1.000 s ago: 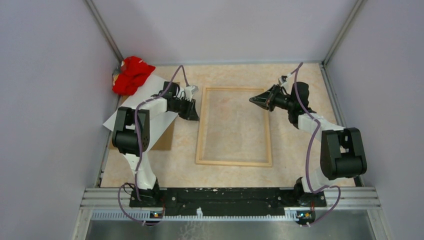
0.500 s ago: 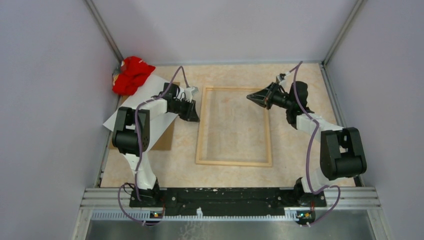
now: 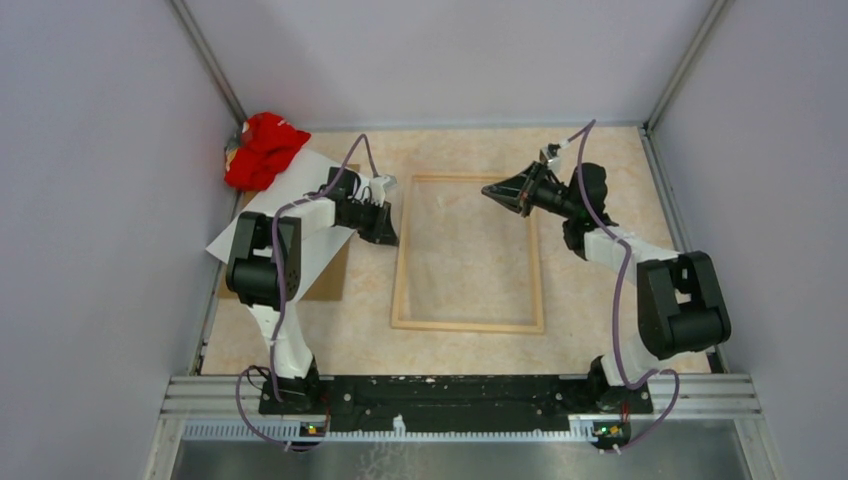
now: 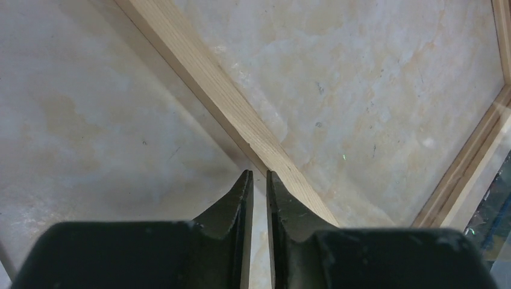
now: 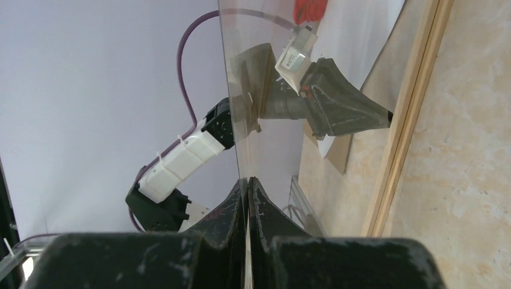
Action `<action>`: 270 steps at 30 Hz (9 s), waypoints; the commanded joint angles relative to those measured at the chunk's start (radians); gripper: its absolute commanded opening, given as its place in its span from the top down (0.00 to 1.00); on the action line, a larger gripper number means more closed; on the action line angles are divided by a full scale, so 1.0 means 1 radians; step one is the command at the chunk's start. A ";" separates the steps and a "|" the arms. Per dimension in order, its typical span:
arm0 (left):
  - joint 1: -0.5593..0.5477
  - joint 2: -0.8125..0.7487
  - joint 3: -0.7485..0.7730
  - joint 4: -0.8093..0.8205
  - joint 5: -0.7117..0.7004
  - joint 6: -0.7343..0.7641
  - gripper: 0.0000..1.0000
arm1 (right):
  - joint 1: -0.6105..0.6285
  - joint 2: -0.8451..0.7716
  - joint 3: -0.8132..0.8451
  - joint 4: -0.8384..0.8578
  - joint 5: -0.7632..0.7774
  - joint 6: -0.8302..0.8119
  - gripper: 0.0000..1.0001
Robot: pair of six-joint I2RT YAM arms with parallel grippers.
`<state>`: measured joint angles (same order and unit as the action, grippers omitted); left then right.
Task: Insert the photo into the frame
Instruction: Place the photo frame item in the photo frame.
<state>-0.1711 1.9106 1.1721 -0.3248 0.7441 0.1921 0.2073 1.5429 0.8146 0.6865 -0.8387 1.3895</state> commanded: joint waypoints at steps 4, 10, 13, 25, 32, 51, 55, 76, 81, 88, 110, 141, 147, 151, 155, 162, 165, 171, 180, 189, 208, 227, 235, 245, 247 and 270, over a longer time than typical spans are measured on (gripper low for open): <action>0.006 -0.001 0.001 0.023 0.016 0.003 0.72 | 0.012 0.009 0.053 0.053 0.026 0.003 1.00; 0.022 -0.027 0.008 0.020 0.018 0.007 0.70 | 0.000 0.030 -0.009 0.034 0.061 -0.016 1.00; 0.022 -0.030 0.006 0.015 0.034 0.014 0.72 | -0.027 0.054 -0.056 0.066 0.072 0.014 1.00; 0.021 -0.028 -0.002 0.016 0.082 0.018 0.67 | -0.074 0.076 -0.091 0.064 0.056 0.029 1.00; 0.021 0.002 -0.008 0.021 0.079 0.015 0.71 | -0.076 0.061 -0.102 0.058 0.067 0.067 1.00; 0.021 0.006 -0.037 0.041 0.087 0.013 0.83 | -0.066 -0.080 -0.037 -0.109 0.139 0.068 1.00; 0.021 0.000 -0.041 0.039 0.091 0.012 0.80 | -0.066 -0.088 -0.049 -0.103 0.146 0.076 1.00; 0.021 -0.008 -0.054 0.053 0.080 -0.008 0.74 | -0.021 -0.136 -0.032 -0.086 0.164 0.145 1.00; 0.021 -0.008 -0.059 0.056 0.081 -0.007 0.72 | -0.012 -0.137 -0.044 -0.024 0.158 0.188 1.00; 0.021 -0.005 -0.060 0.057 0.082 -0.010 0.72 | -0.006 -0.123 -0.063 0.009 0.176 0.209 1.00; 0.021 -0.015 -0.063 0.052 0.088 -0.002 0.75 | -0.034 -0.004 -0.159 0.034 0.191 0.160 1.00; 0.019 -0.021 -0.065 0.039 0.099 0.010 0.79 | -0.130 0.033 -0.175 -0.158 0.189 -0.120 1.00; 0.019 -0.019 -0.062 0.031 0.098 0.014 0.79 | -0.146 0.027 -0.185 -0.188 0.212 -0.147 1.00; 0.018 -0.015 -0.062 0.031 0.102 0.012 0.79 | -0.159 0.045 -0.179 -0.200 0.197 -0.173 1.00; 0.015 -0.013 -0.064 0.029 0.098 0.010 0.79 | -0.164 0.053 -0.183 -0.206 0.202 -0.197 1.00; 0.012 -0.014 -0.065 0.030 0.100 0.012 0.80 | -0.167 0.077 -0.195 -0.191 0.201 -0.194 1.00; 0.010 -0.013 -0.065 0.029 0.101 0.011 0.80 | -0.169 0.096 -0.206 -0.147 0.186 -0.159 1.00; 0.004 -0.008 -0.063 0.033 0.105 0.008 0.80 | -0.168 0.133 -0.222 -0.116 0.158 -0.121 1.00; -0.008 -0.002 -0.060 0.034 0.105 0.007 0.80 | -0.156 0.098 -0.213 -0.146 0.144 -0.098 1.00; -0.013 -0.006 -0.059 0.033 0.106 0.009 0.81 | -0.063 0.000 -0.146 -0.220 0.216 -0.042 1.00; -0.013 -0.011 -0.080 0.041 0.116 0.018 0.81 | 0.023 -0.099 -0.066 -0.340 0.325 0.003 1.00; -0.013 -0.013 -0.094 0.047 0.114 0.022 0.82 | 0.114 -0.131 0.037 -0.394 0.425 0.071 1.00; -0.013 -0.014 -0.097 0.049 0.114 0.023 0.82 | 0.113 -0.126 0.089 -0.402 0.434 0.094 1.00; -0.013 -0.009 -0.101 0.053 0.116 0.024 0.82 | 0.117 -0.114 0.121 -0.408 0.432 0.095 1.00; -0.013 -0.008 -0.101 0.052 0.115 0.026 0.82 | 0.119 -0.115 0.128 -0.410 0.434 0.097 1.00; -0.012 -0.005 -0.098 0.053 0.110 0.026 0.82 | 0.136 -0.148 0.108 -0.413 0.444 0.111 1.00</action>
<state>-0.1734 1.9182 1.0889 -0.2871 0.8474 0.1890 0.3275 1.4464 0.9165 0.2379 -0.4046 1.4857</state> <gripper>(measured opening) 0.179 0.005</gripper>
